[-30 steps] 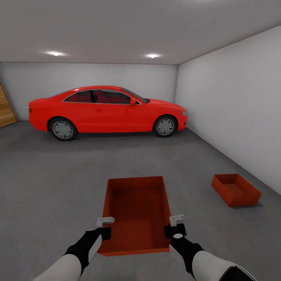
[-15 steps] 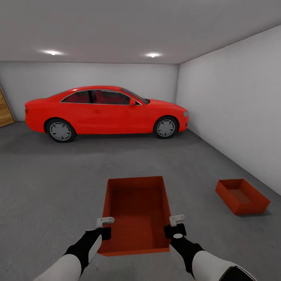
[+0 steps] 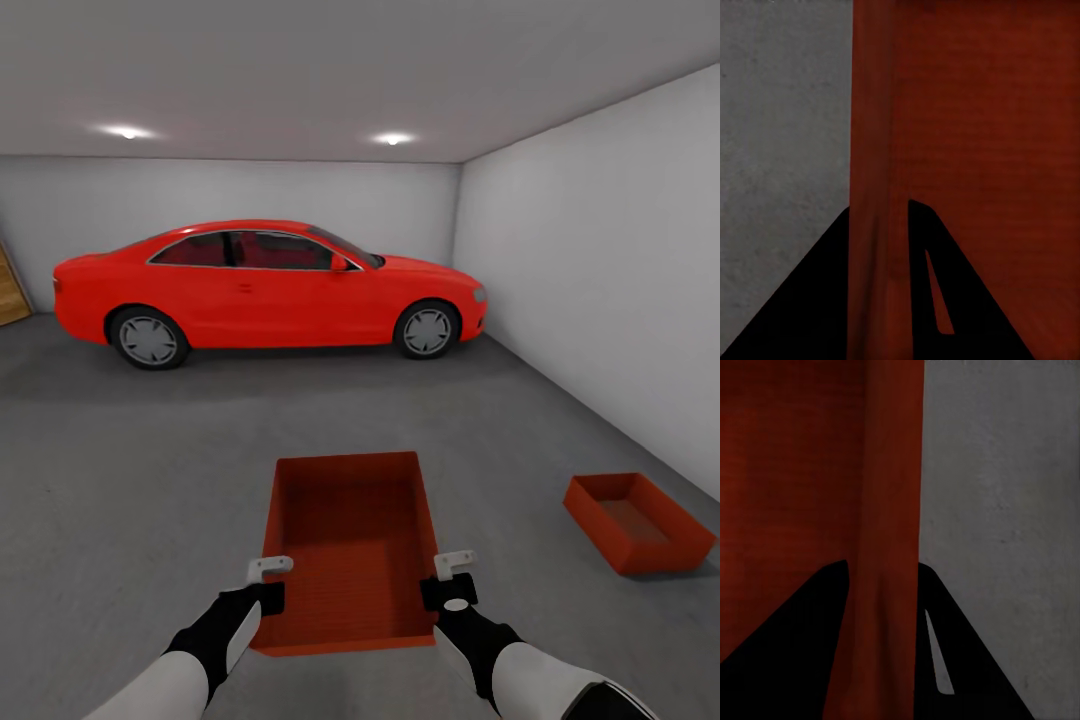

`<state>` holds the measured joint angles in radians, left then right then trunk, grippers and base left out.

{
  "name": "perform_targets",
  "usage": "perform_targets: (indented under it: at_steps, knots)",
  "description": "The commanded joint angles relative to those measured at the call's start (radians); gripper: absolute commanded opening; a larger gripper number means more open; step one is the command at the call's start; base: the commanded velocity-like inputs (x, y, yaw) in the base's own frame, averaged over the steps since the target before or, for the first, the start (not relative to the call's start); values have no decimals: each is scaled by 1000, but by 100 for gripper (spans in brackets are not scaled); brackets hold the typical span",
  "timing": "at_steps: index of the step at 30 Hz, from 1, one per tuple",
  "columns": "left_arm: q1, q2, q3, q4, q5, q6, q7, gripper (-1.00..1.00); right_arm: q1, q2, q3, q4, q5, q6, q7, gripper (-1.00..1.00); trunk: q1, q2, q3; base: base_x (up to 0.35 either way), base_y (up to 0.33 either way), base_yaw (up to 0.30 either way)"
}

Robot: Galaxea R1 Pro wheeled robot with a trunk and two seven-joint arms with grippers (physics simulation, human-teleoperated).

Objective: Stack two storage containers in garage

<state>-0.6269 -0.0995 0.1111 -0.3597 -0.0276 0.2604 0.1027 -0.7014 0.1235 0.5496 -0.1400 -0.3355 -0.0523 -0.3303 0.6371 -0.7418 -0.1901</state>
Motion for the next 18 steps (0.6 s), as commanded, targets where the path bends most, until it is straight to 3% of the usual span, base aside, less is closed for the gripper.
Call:
perform_targets:
  at_steps: [1,18]
  knots:
    - [0,46,-1,-5,-15,7,6,-100,-1,-7,-16,3,-25,-6,-3,-100,1,-1,-2,319,0,0]
    - [0,46,-1,-5,-15,7,5,-100,-1,-7,-16,3,-25,-5,-3,-100,1,-1,-2,319,0,0]
